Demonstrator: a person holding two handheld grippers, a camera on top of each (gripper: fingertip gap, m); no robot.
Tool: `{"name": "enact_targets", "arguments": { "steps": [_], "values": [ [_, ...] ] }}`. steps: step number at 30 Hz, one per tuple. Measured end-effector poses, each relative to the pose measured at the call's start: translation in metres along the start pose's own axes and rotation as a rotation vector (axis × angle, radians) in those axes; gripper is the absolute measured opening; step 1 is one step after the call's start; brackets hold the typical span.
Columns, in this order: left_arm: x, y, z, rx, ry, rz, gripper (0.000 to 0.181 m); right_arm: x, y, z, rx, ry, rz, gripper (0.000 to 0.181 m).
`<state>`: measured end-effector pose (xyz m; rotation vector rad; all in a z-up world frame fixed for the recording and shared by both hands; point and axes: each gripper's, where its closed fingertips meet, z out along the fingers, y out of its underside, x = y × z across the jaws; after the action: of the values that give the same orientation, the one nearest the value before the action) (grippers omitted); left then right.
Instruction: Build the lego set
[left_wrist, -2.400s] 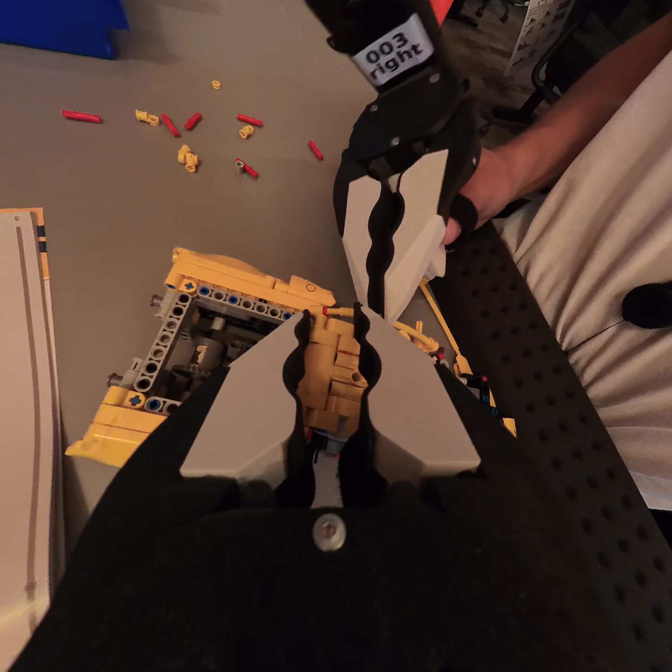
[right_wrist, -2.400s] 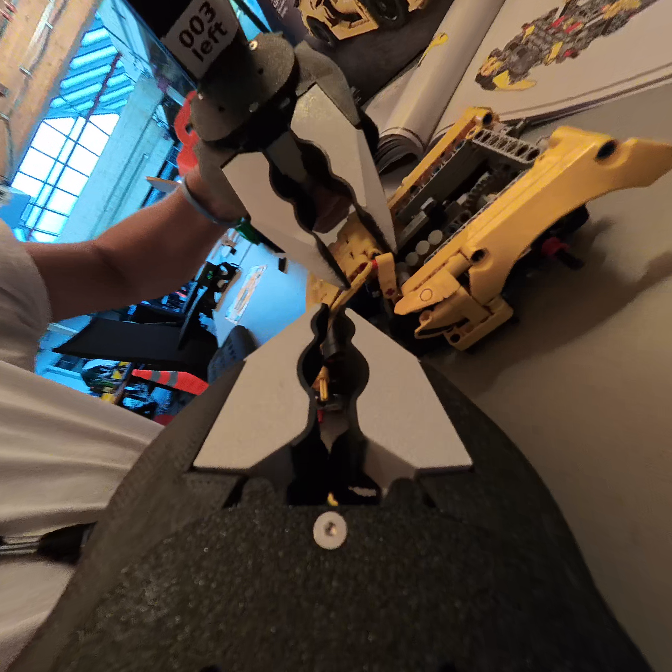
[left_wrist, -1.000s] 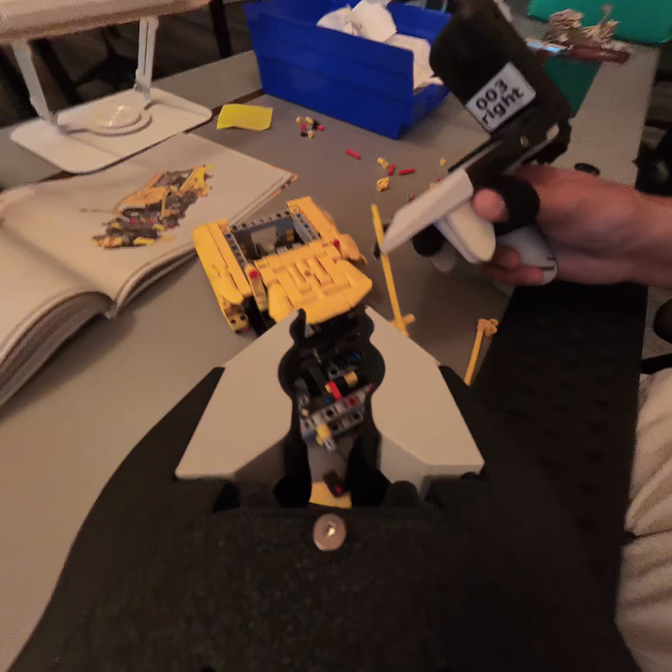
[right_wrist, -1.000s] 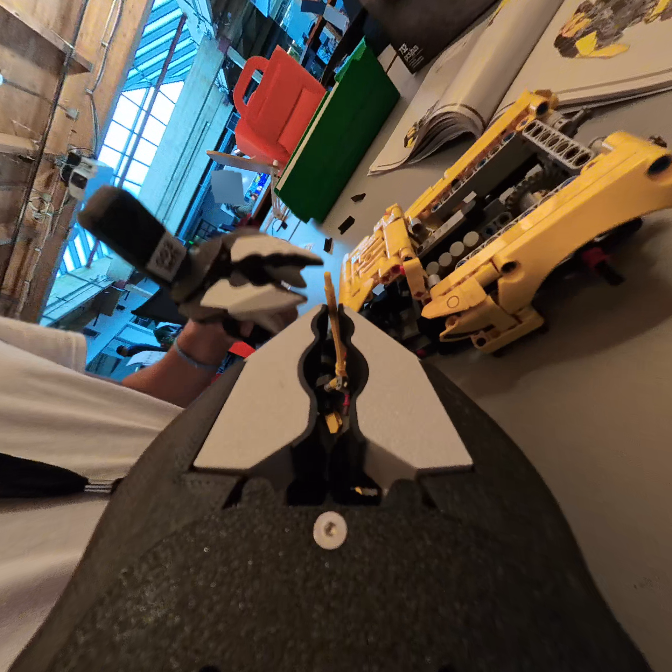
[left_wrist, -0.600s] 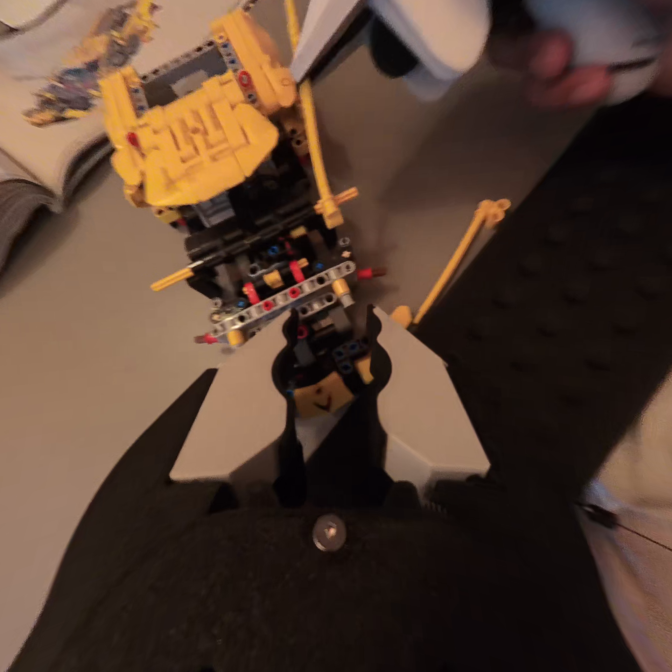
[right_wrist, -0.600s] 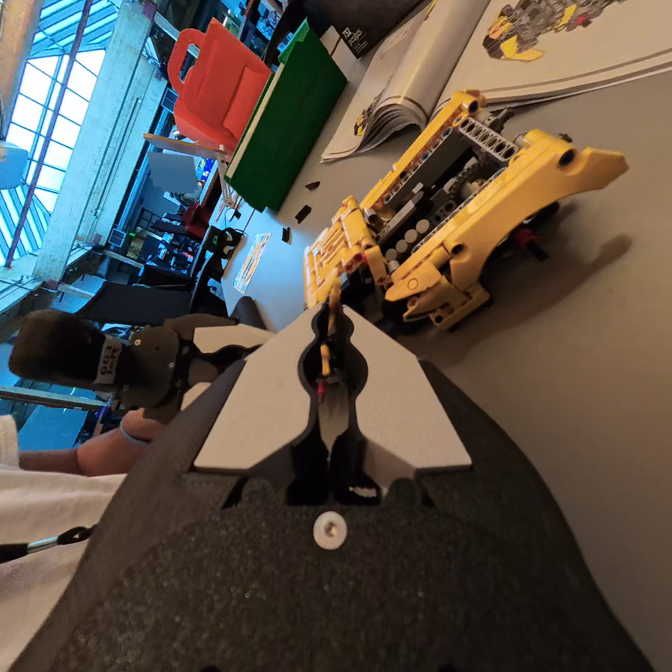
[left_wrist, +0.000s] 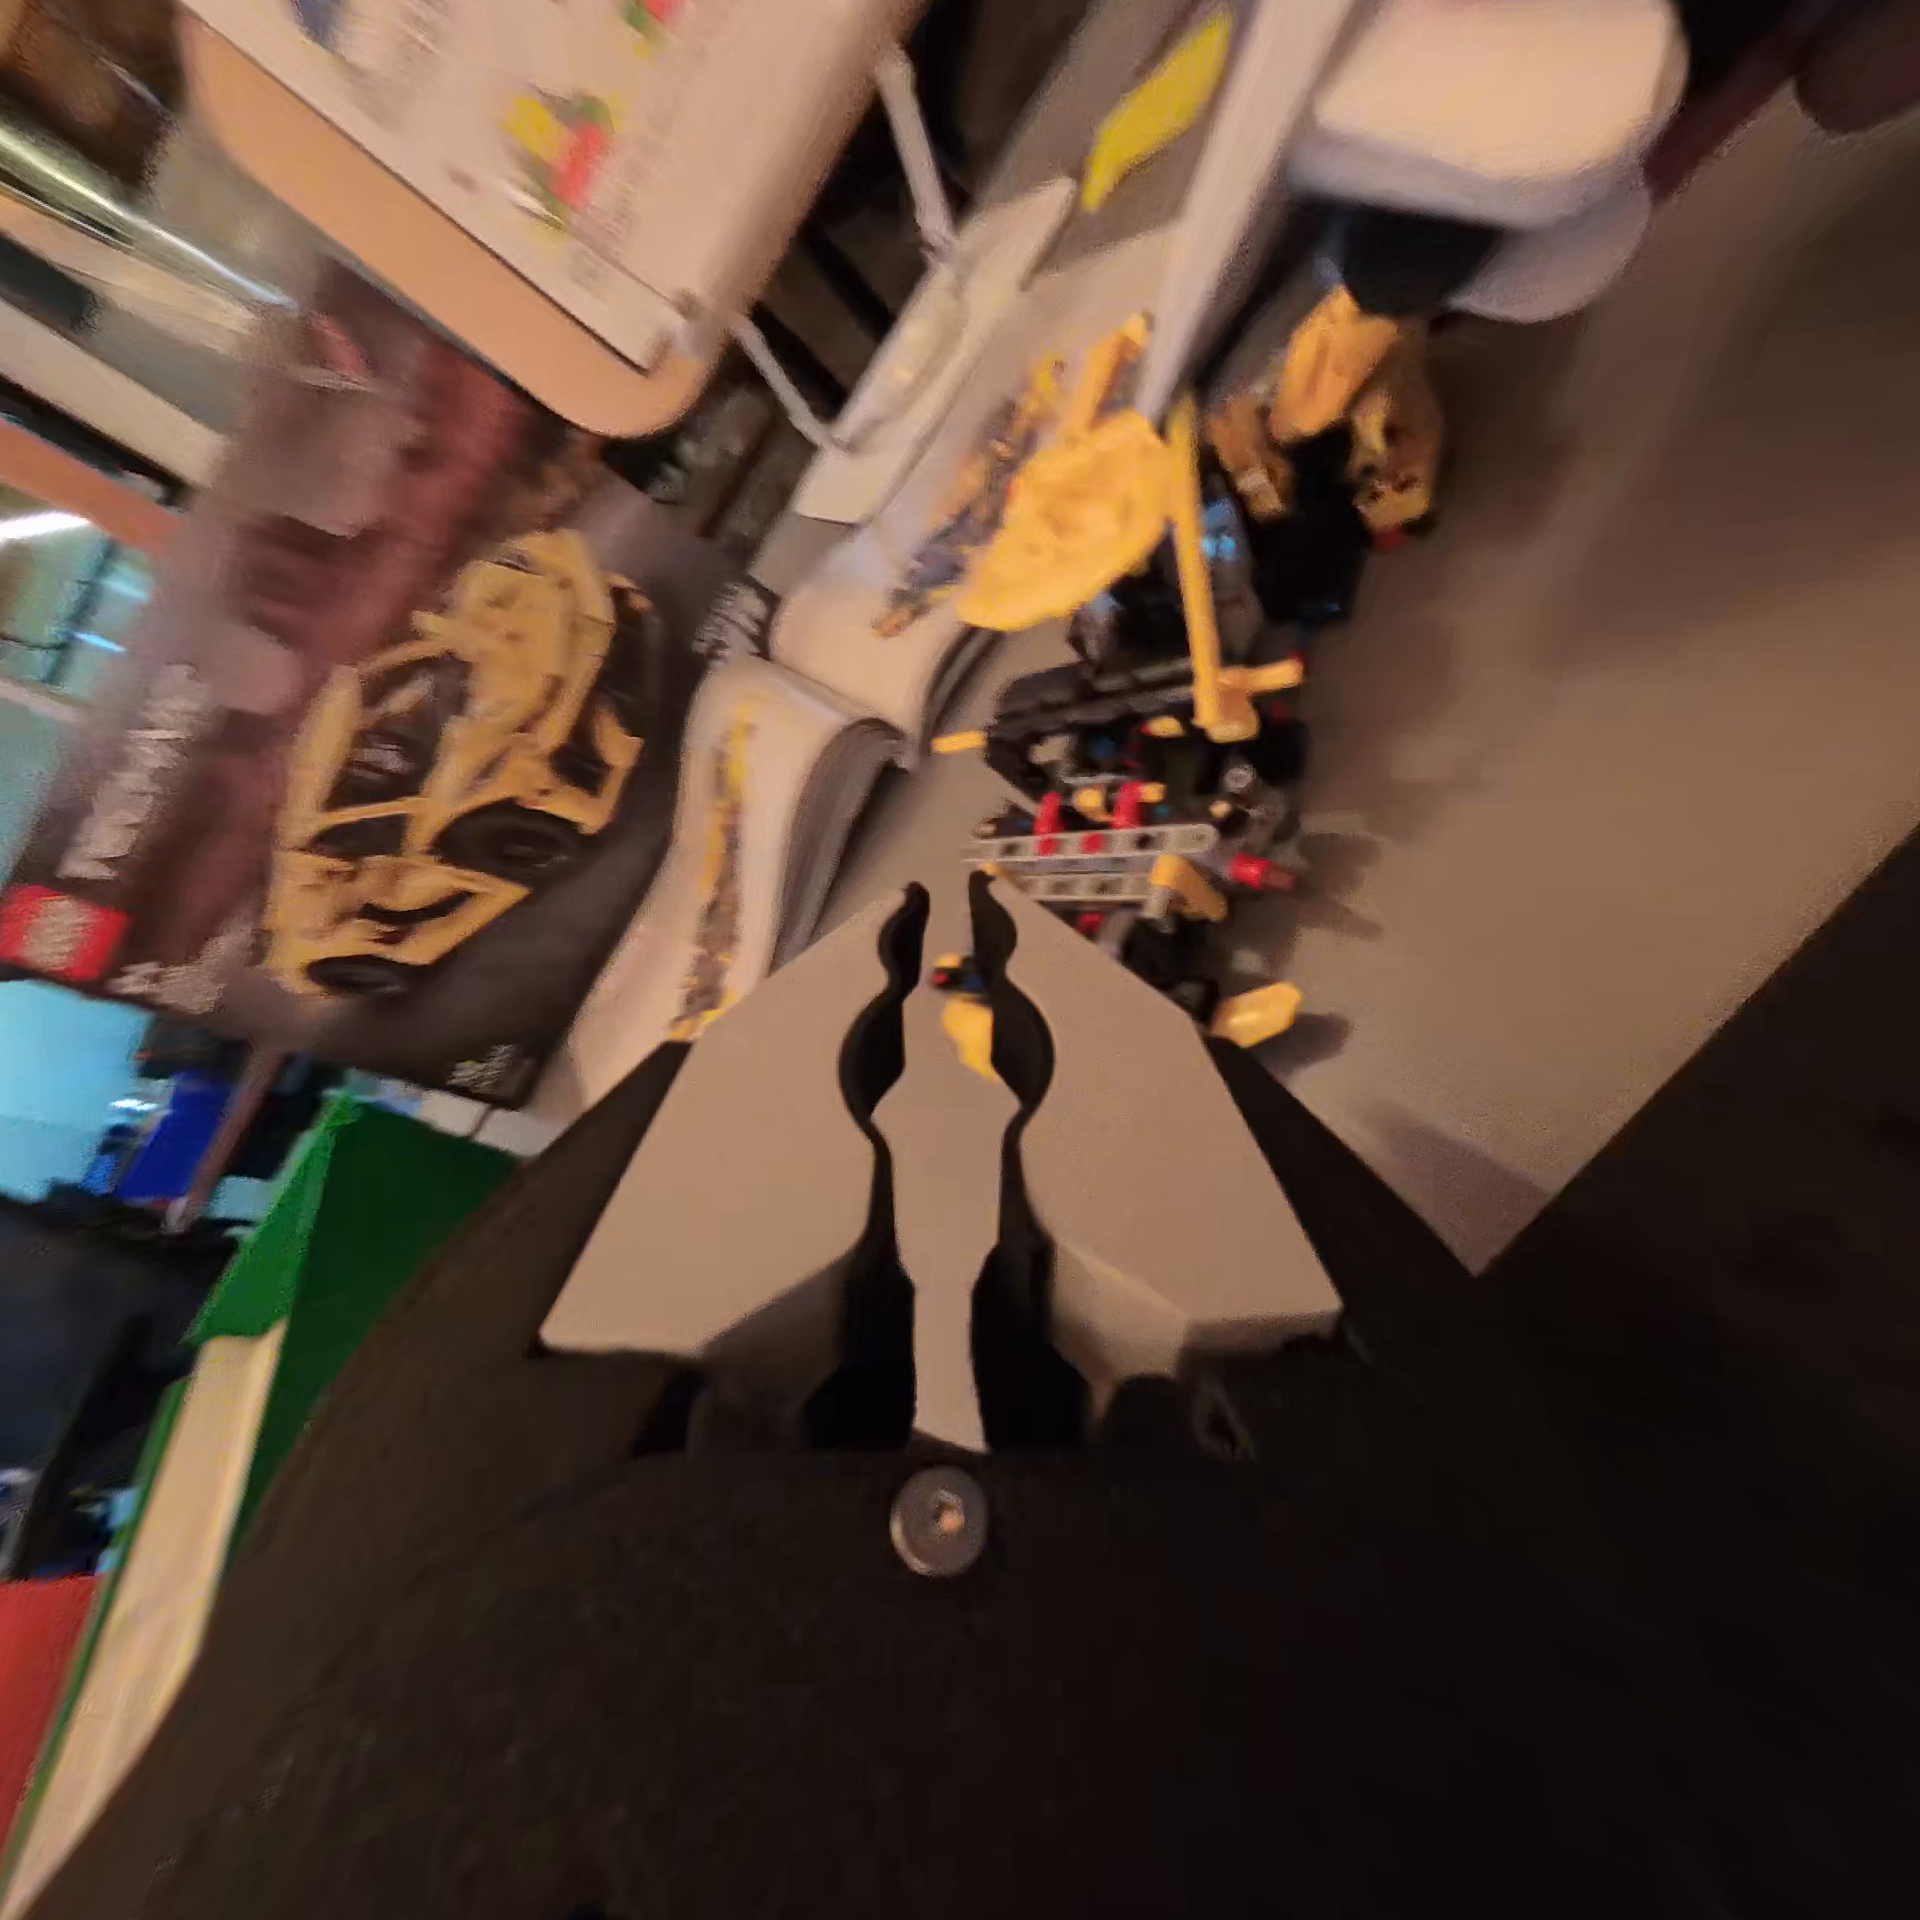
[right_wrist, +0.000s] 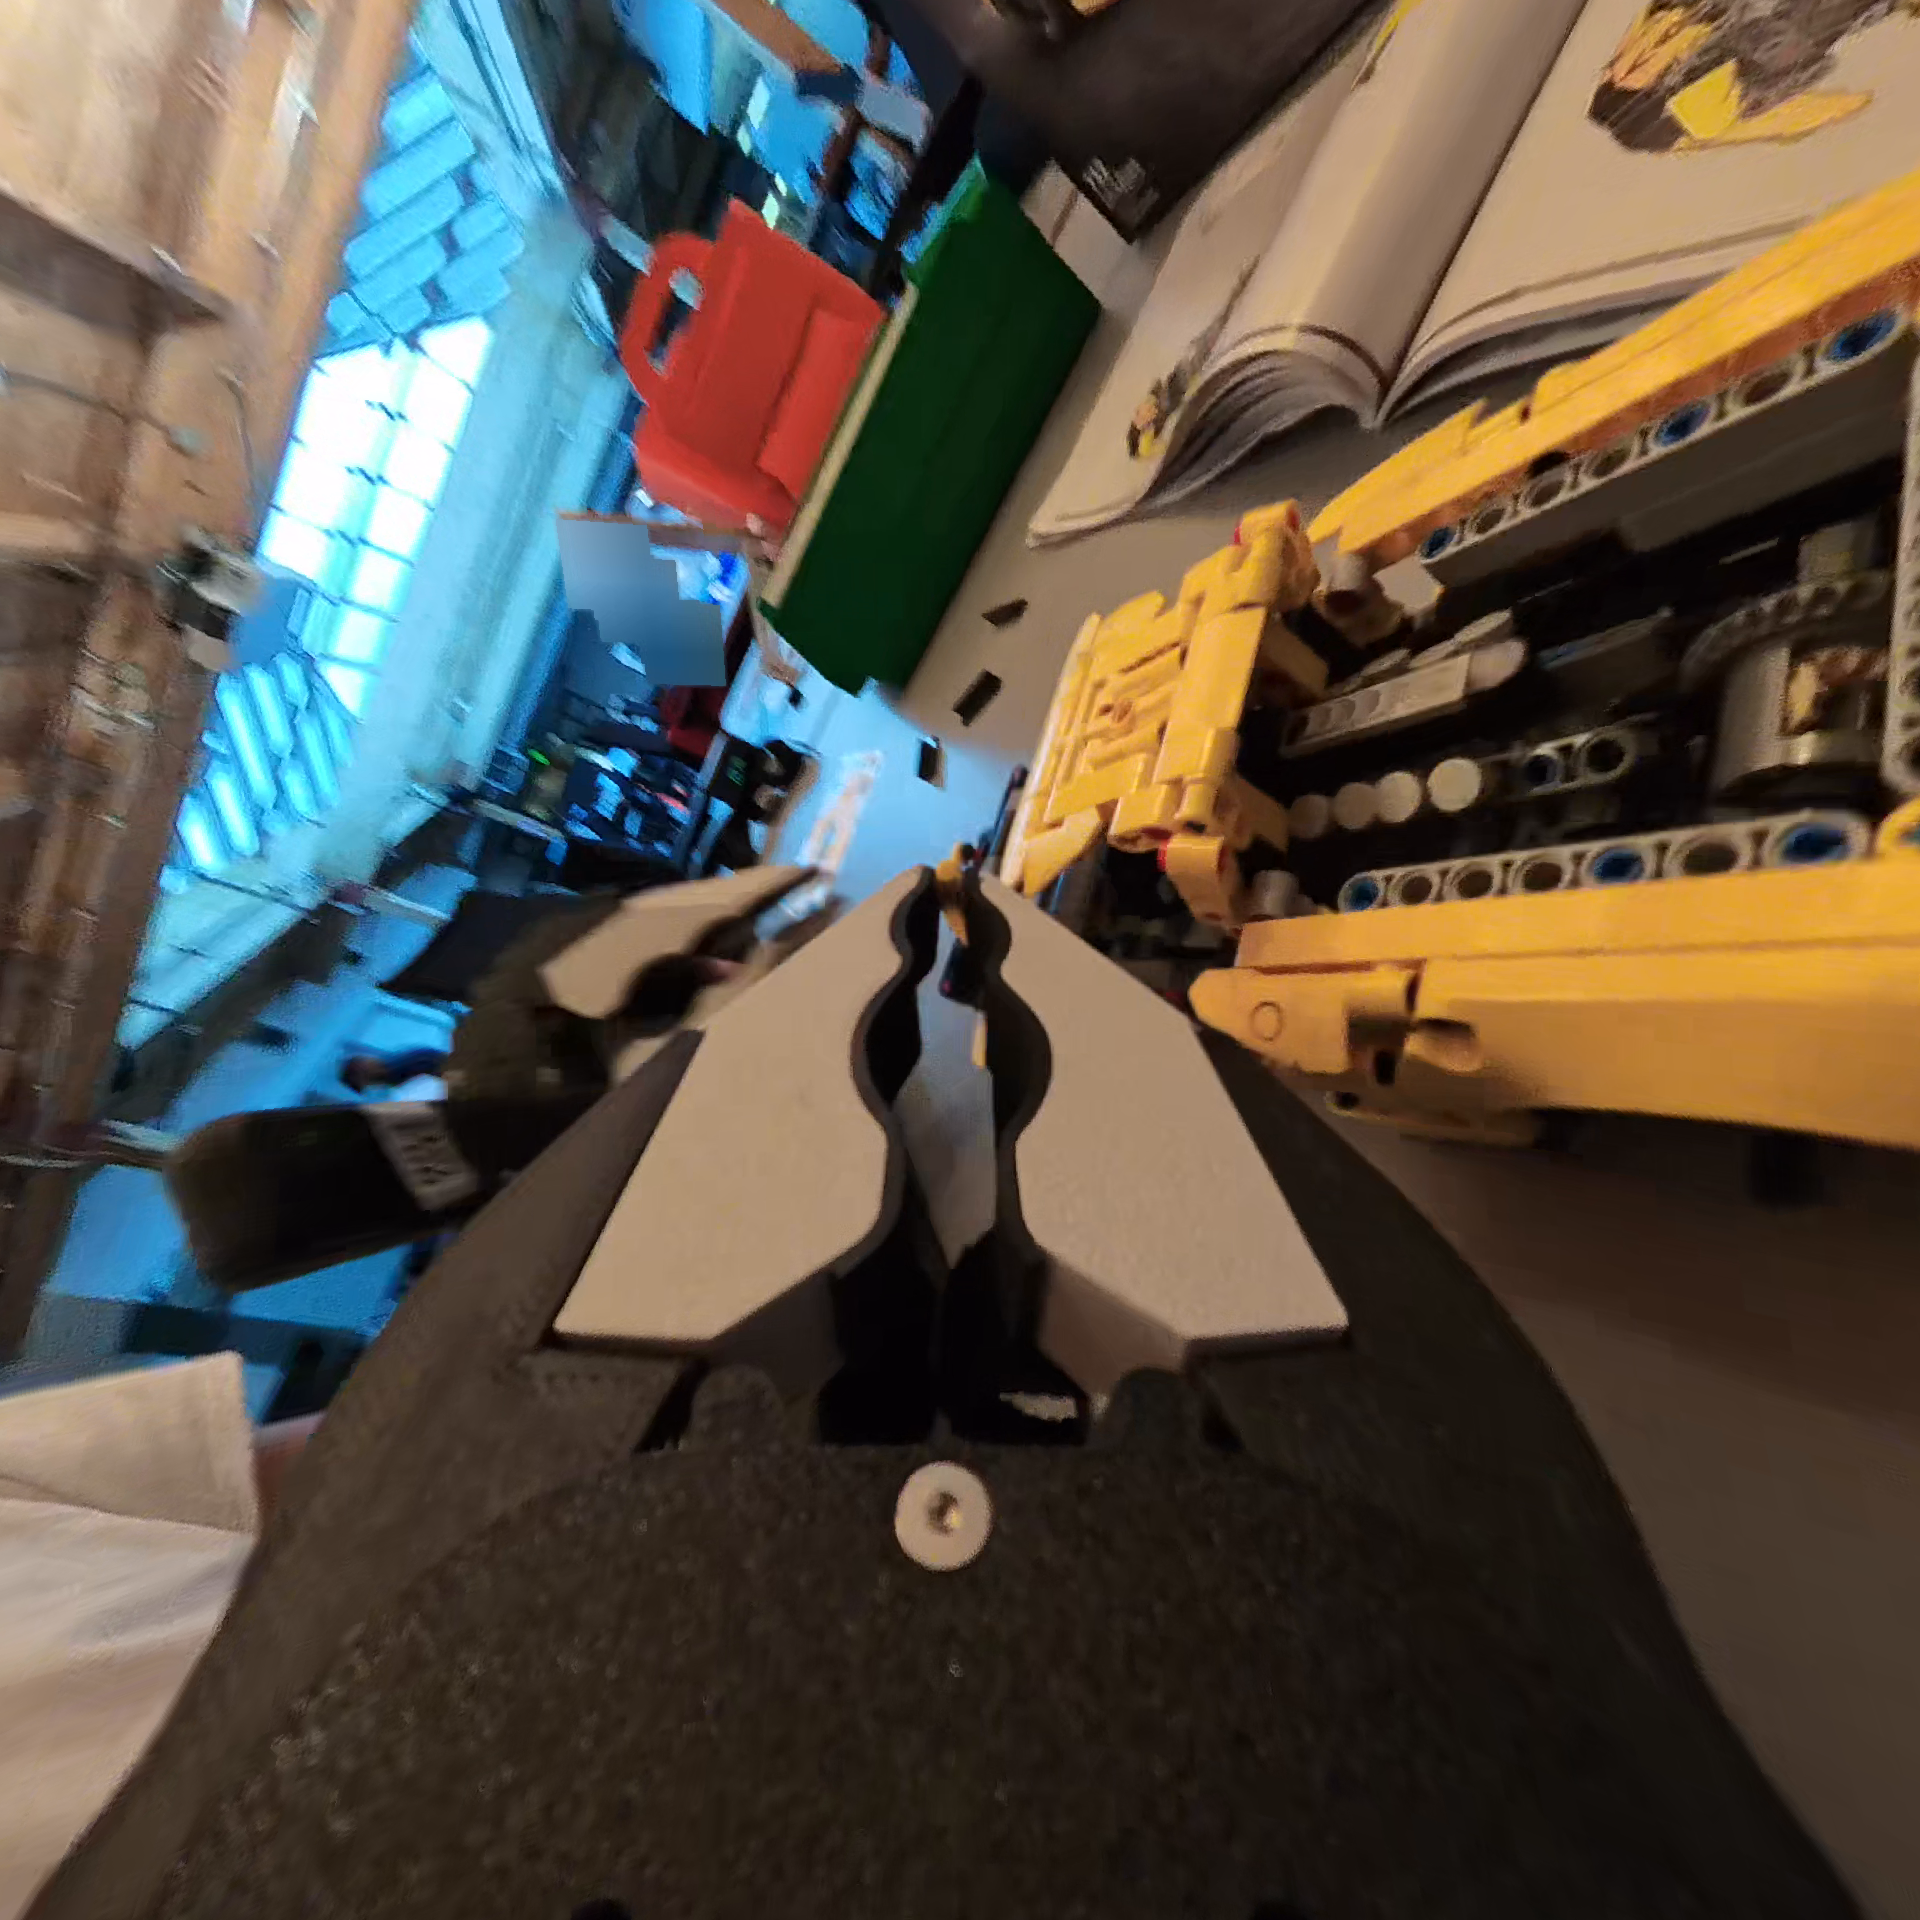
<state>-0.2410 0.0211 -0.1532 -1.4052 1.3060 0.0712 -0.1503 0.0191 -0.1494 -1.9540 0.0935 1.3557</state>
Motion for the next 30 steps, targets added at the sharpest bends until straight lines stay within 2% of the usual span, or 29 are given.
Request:
{"name": "enact_targets", "arguments": {
  "steps": [1,3,4,6,10,13,17,18,20,22,27,29,30],
  "values": [
    [-0.006,-0.002,-0.008,0.002,-0.020,-0.002,0.010,0.001,0.002,0.002,-0.026,0.023,-0.032,0.003],
    [0.007,-0.003,-0.012,-0.026,0.088,-0.113,0.026,-0.001,0.000,0.008,-0.047,0.039,-0.062,0.003],
    [0.015,-0.011,-0.009,0.003,0.134,-0.201,0.026,-0.001,-0.001,0.010,-0.067,0.046,-0.076,0.003],
    [0.026,-0.025,0.003,0.037,0.165,-0.307,0.029,-0.003,-0.001,0.014,-0.115,0.050,-0.112,0.003],
    [0.024,-0.054,0.040,0.085,0.082,-0.356,0.031,-0.007,0.000,0.024,-0.198,0.035,-0.146,0.004],
    [0.016,-0.055,0.058,0.083,-0.017,-0.285,0.026,-0.009,0.001,0.030,-0.231,-0.006,-0.127,0.004],
    [0.016,-0.051,0.060,0.111,-0.063,-0.145,0.013,-0.010,0.001,0.033,-0.257,-0.055,-0.155,0.006],
    [0.018,-0.051,0.060,0.117,-0.053,-0.117,0.004,-0.009,0.001,0.030,-0.292,-0.063,-0.208,0.007],
    [0.020,-0.051,0.060,0.125,-0.054,-0.045,0.003,-0.017,-0.013,0.017,-0.250,-0.132,-0.302,0.020],
    [0.021,-0.050,0.059,0.133,-0.063,0.056,0.004,-0.023,-0.025,-0.003,-0.222,-0.184,-0.375,0.021],
    [0.032,-0.048,0.058,0.111,-0.082,0.269,0.003,0.025,-0.016,-0.016,-0.299,0.113,-0.959,0.033],
    [0.031,-0.048,0.058,0.087,-0.107,0.324,0.003,0.029,-0.012,-0.012,-0.285,0.191,-1.047,0.032],
    [0.030,-0.048,0.058,0.074,-0.116,0.339,0.003,0.032,-0.009,-0.010,-0.307,0.246,-1.033,0.031]
  ]
}}
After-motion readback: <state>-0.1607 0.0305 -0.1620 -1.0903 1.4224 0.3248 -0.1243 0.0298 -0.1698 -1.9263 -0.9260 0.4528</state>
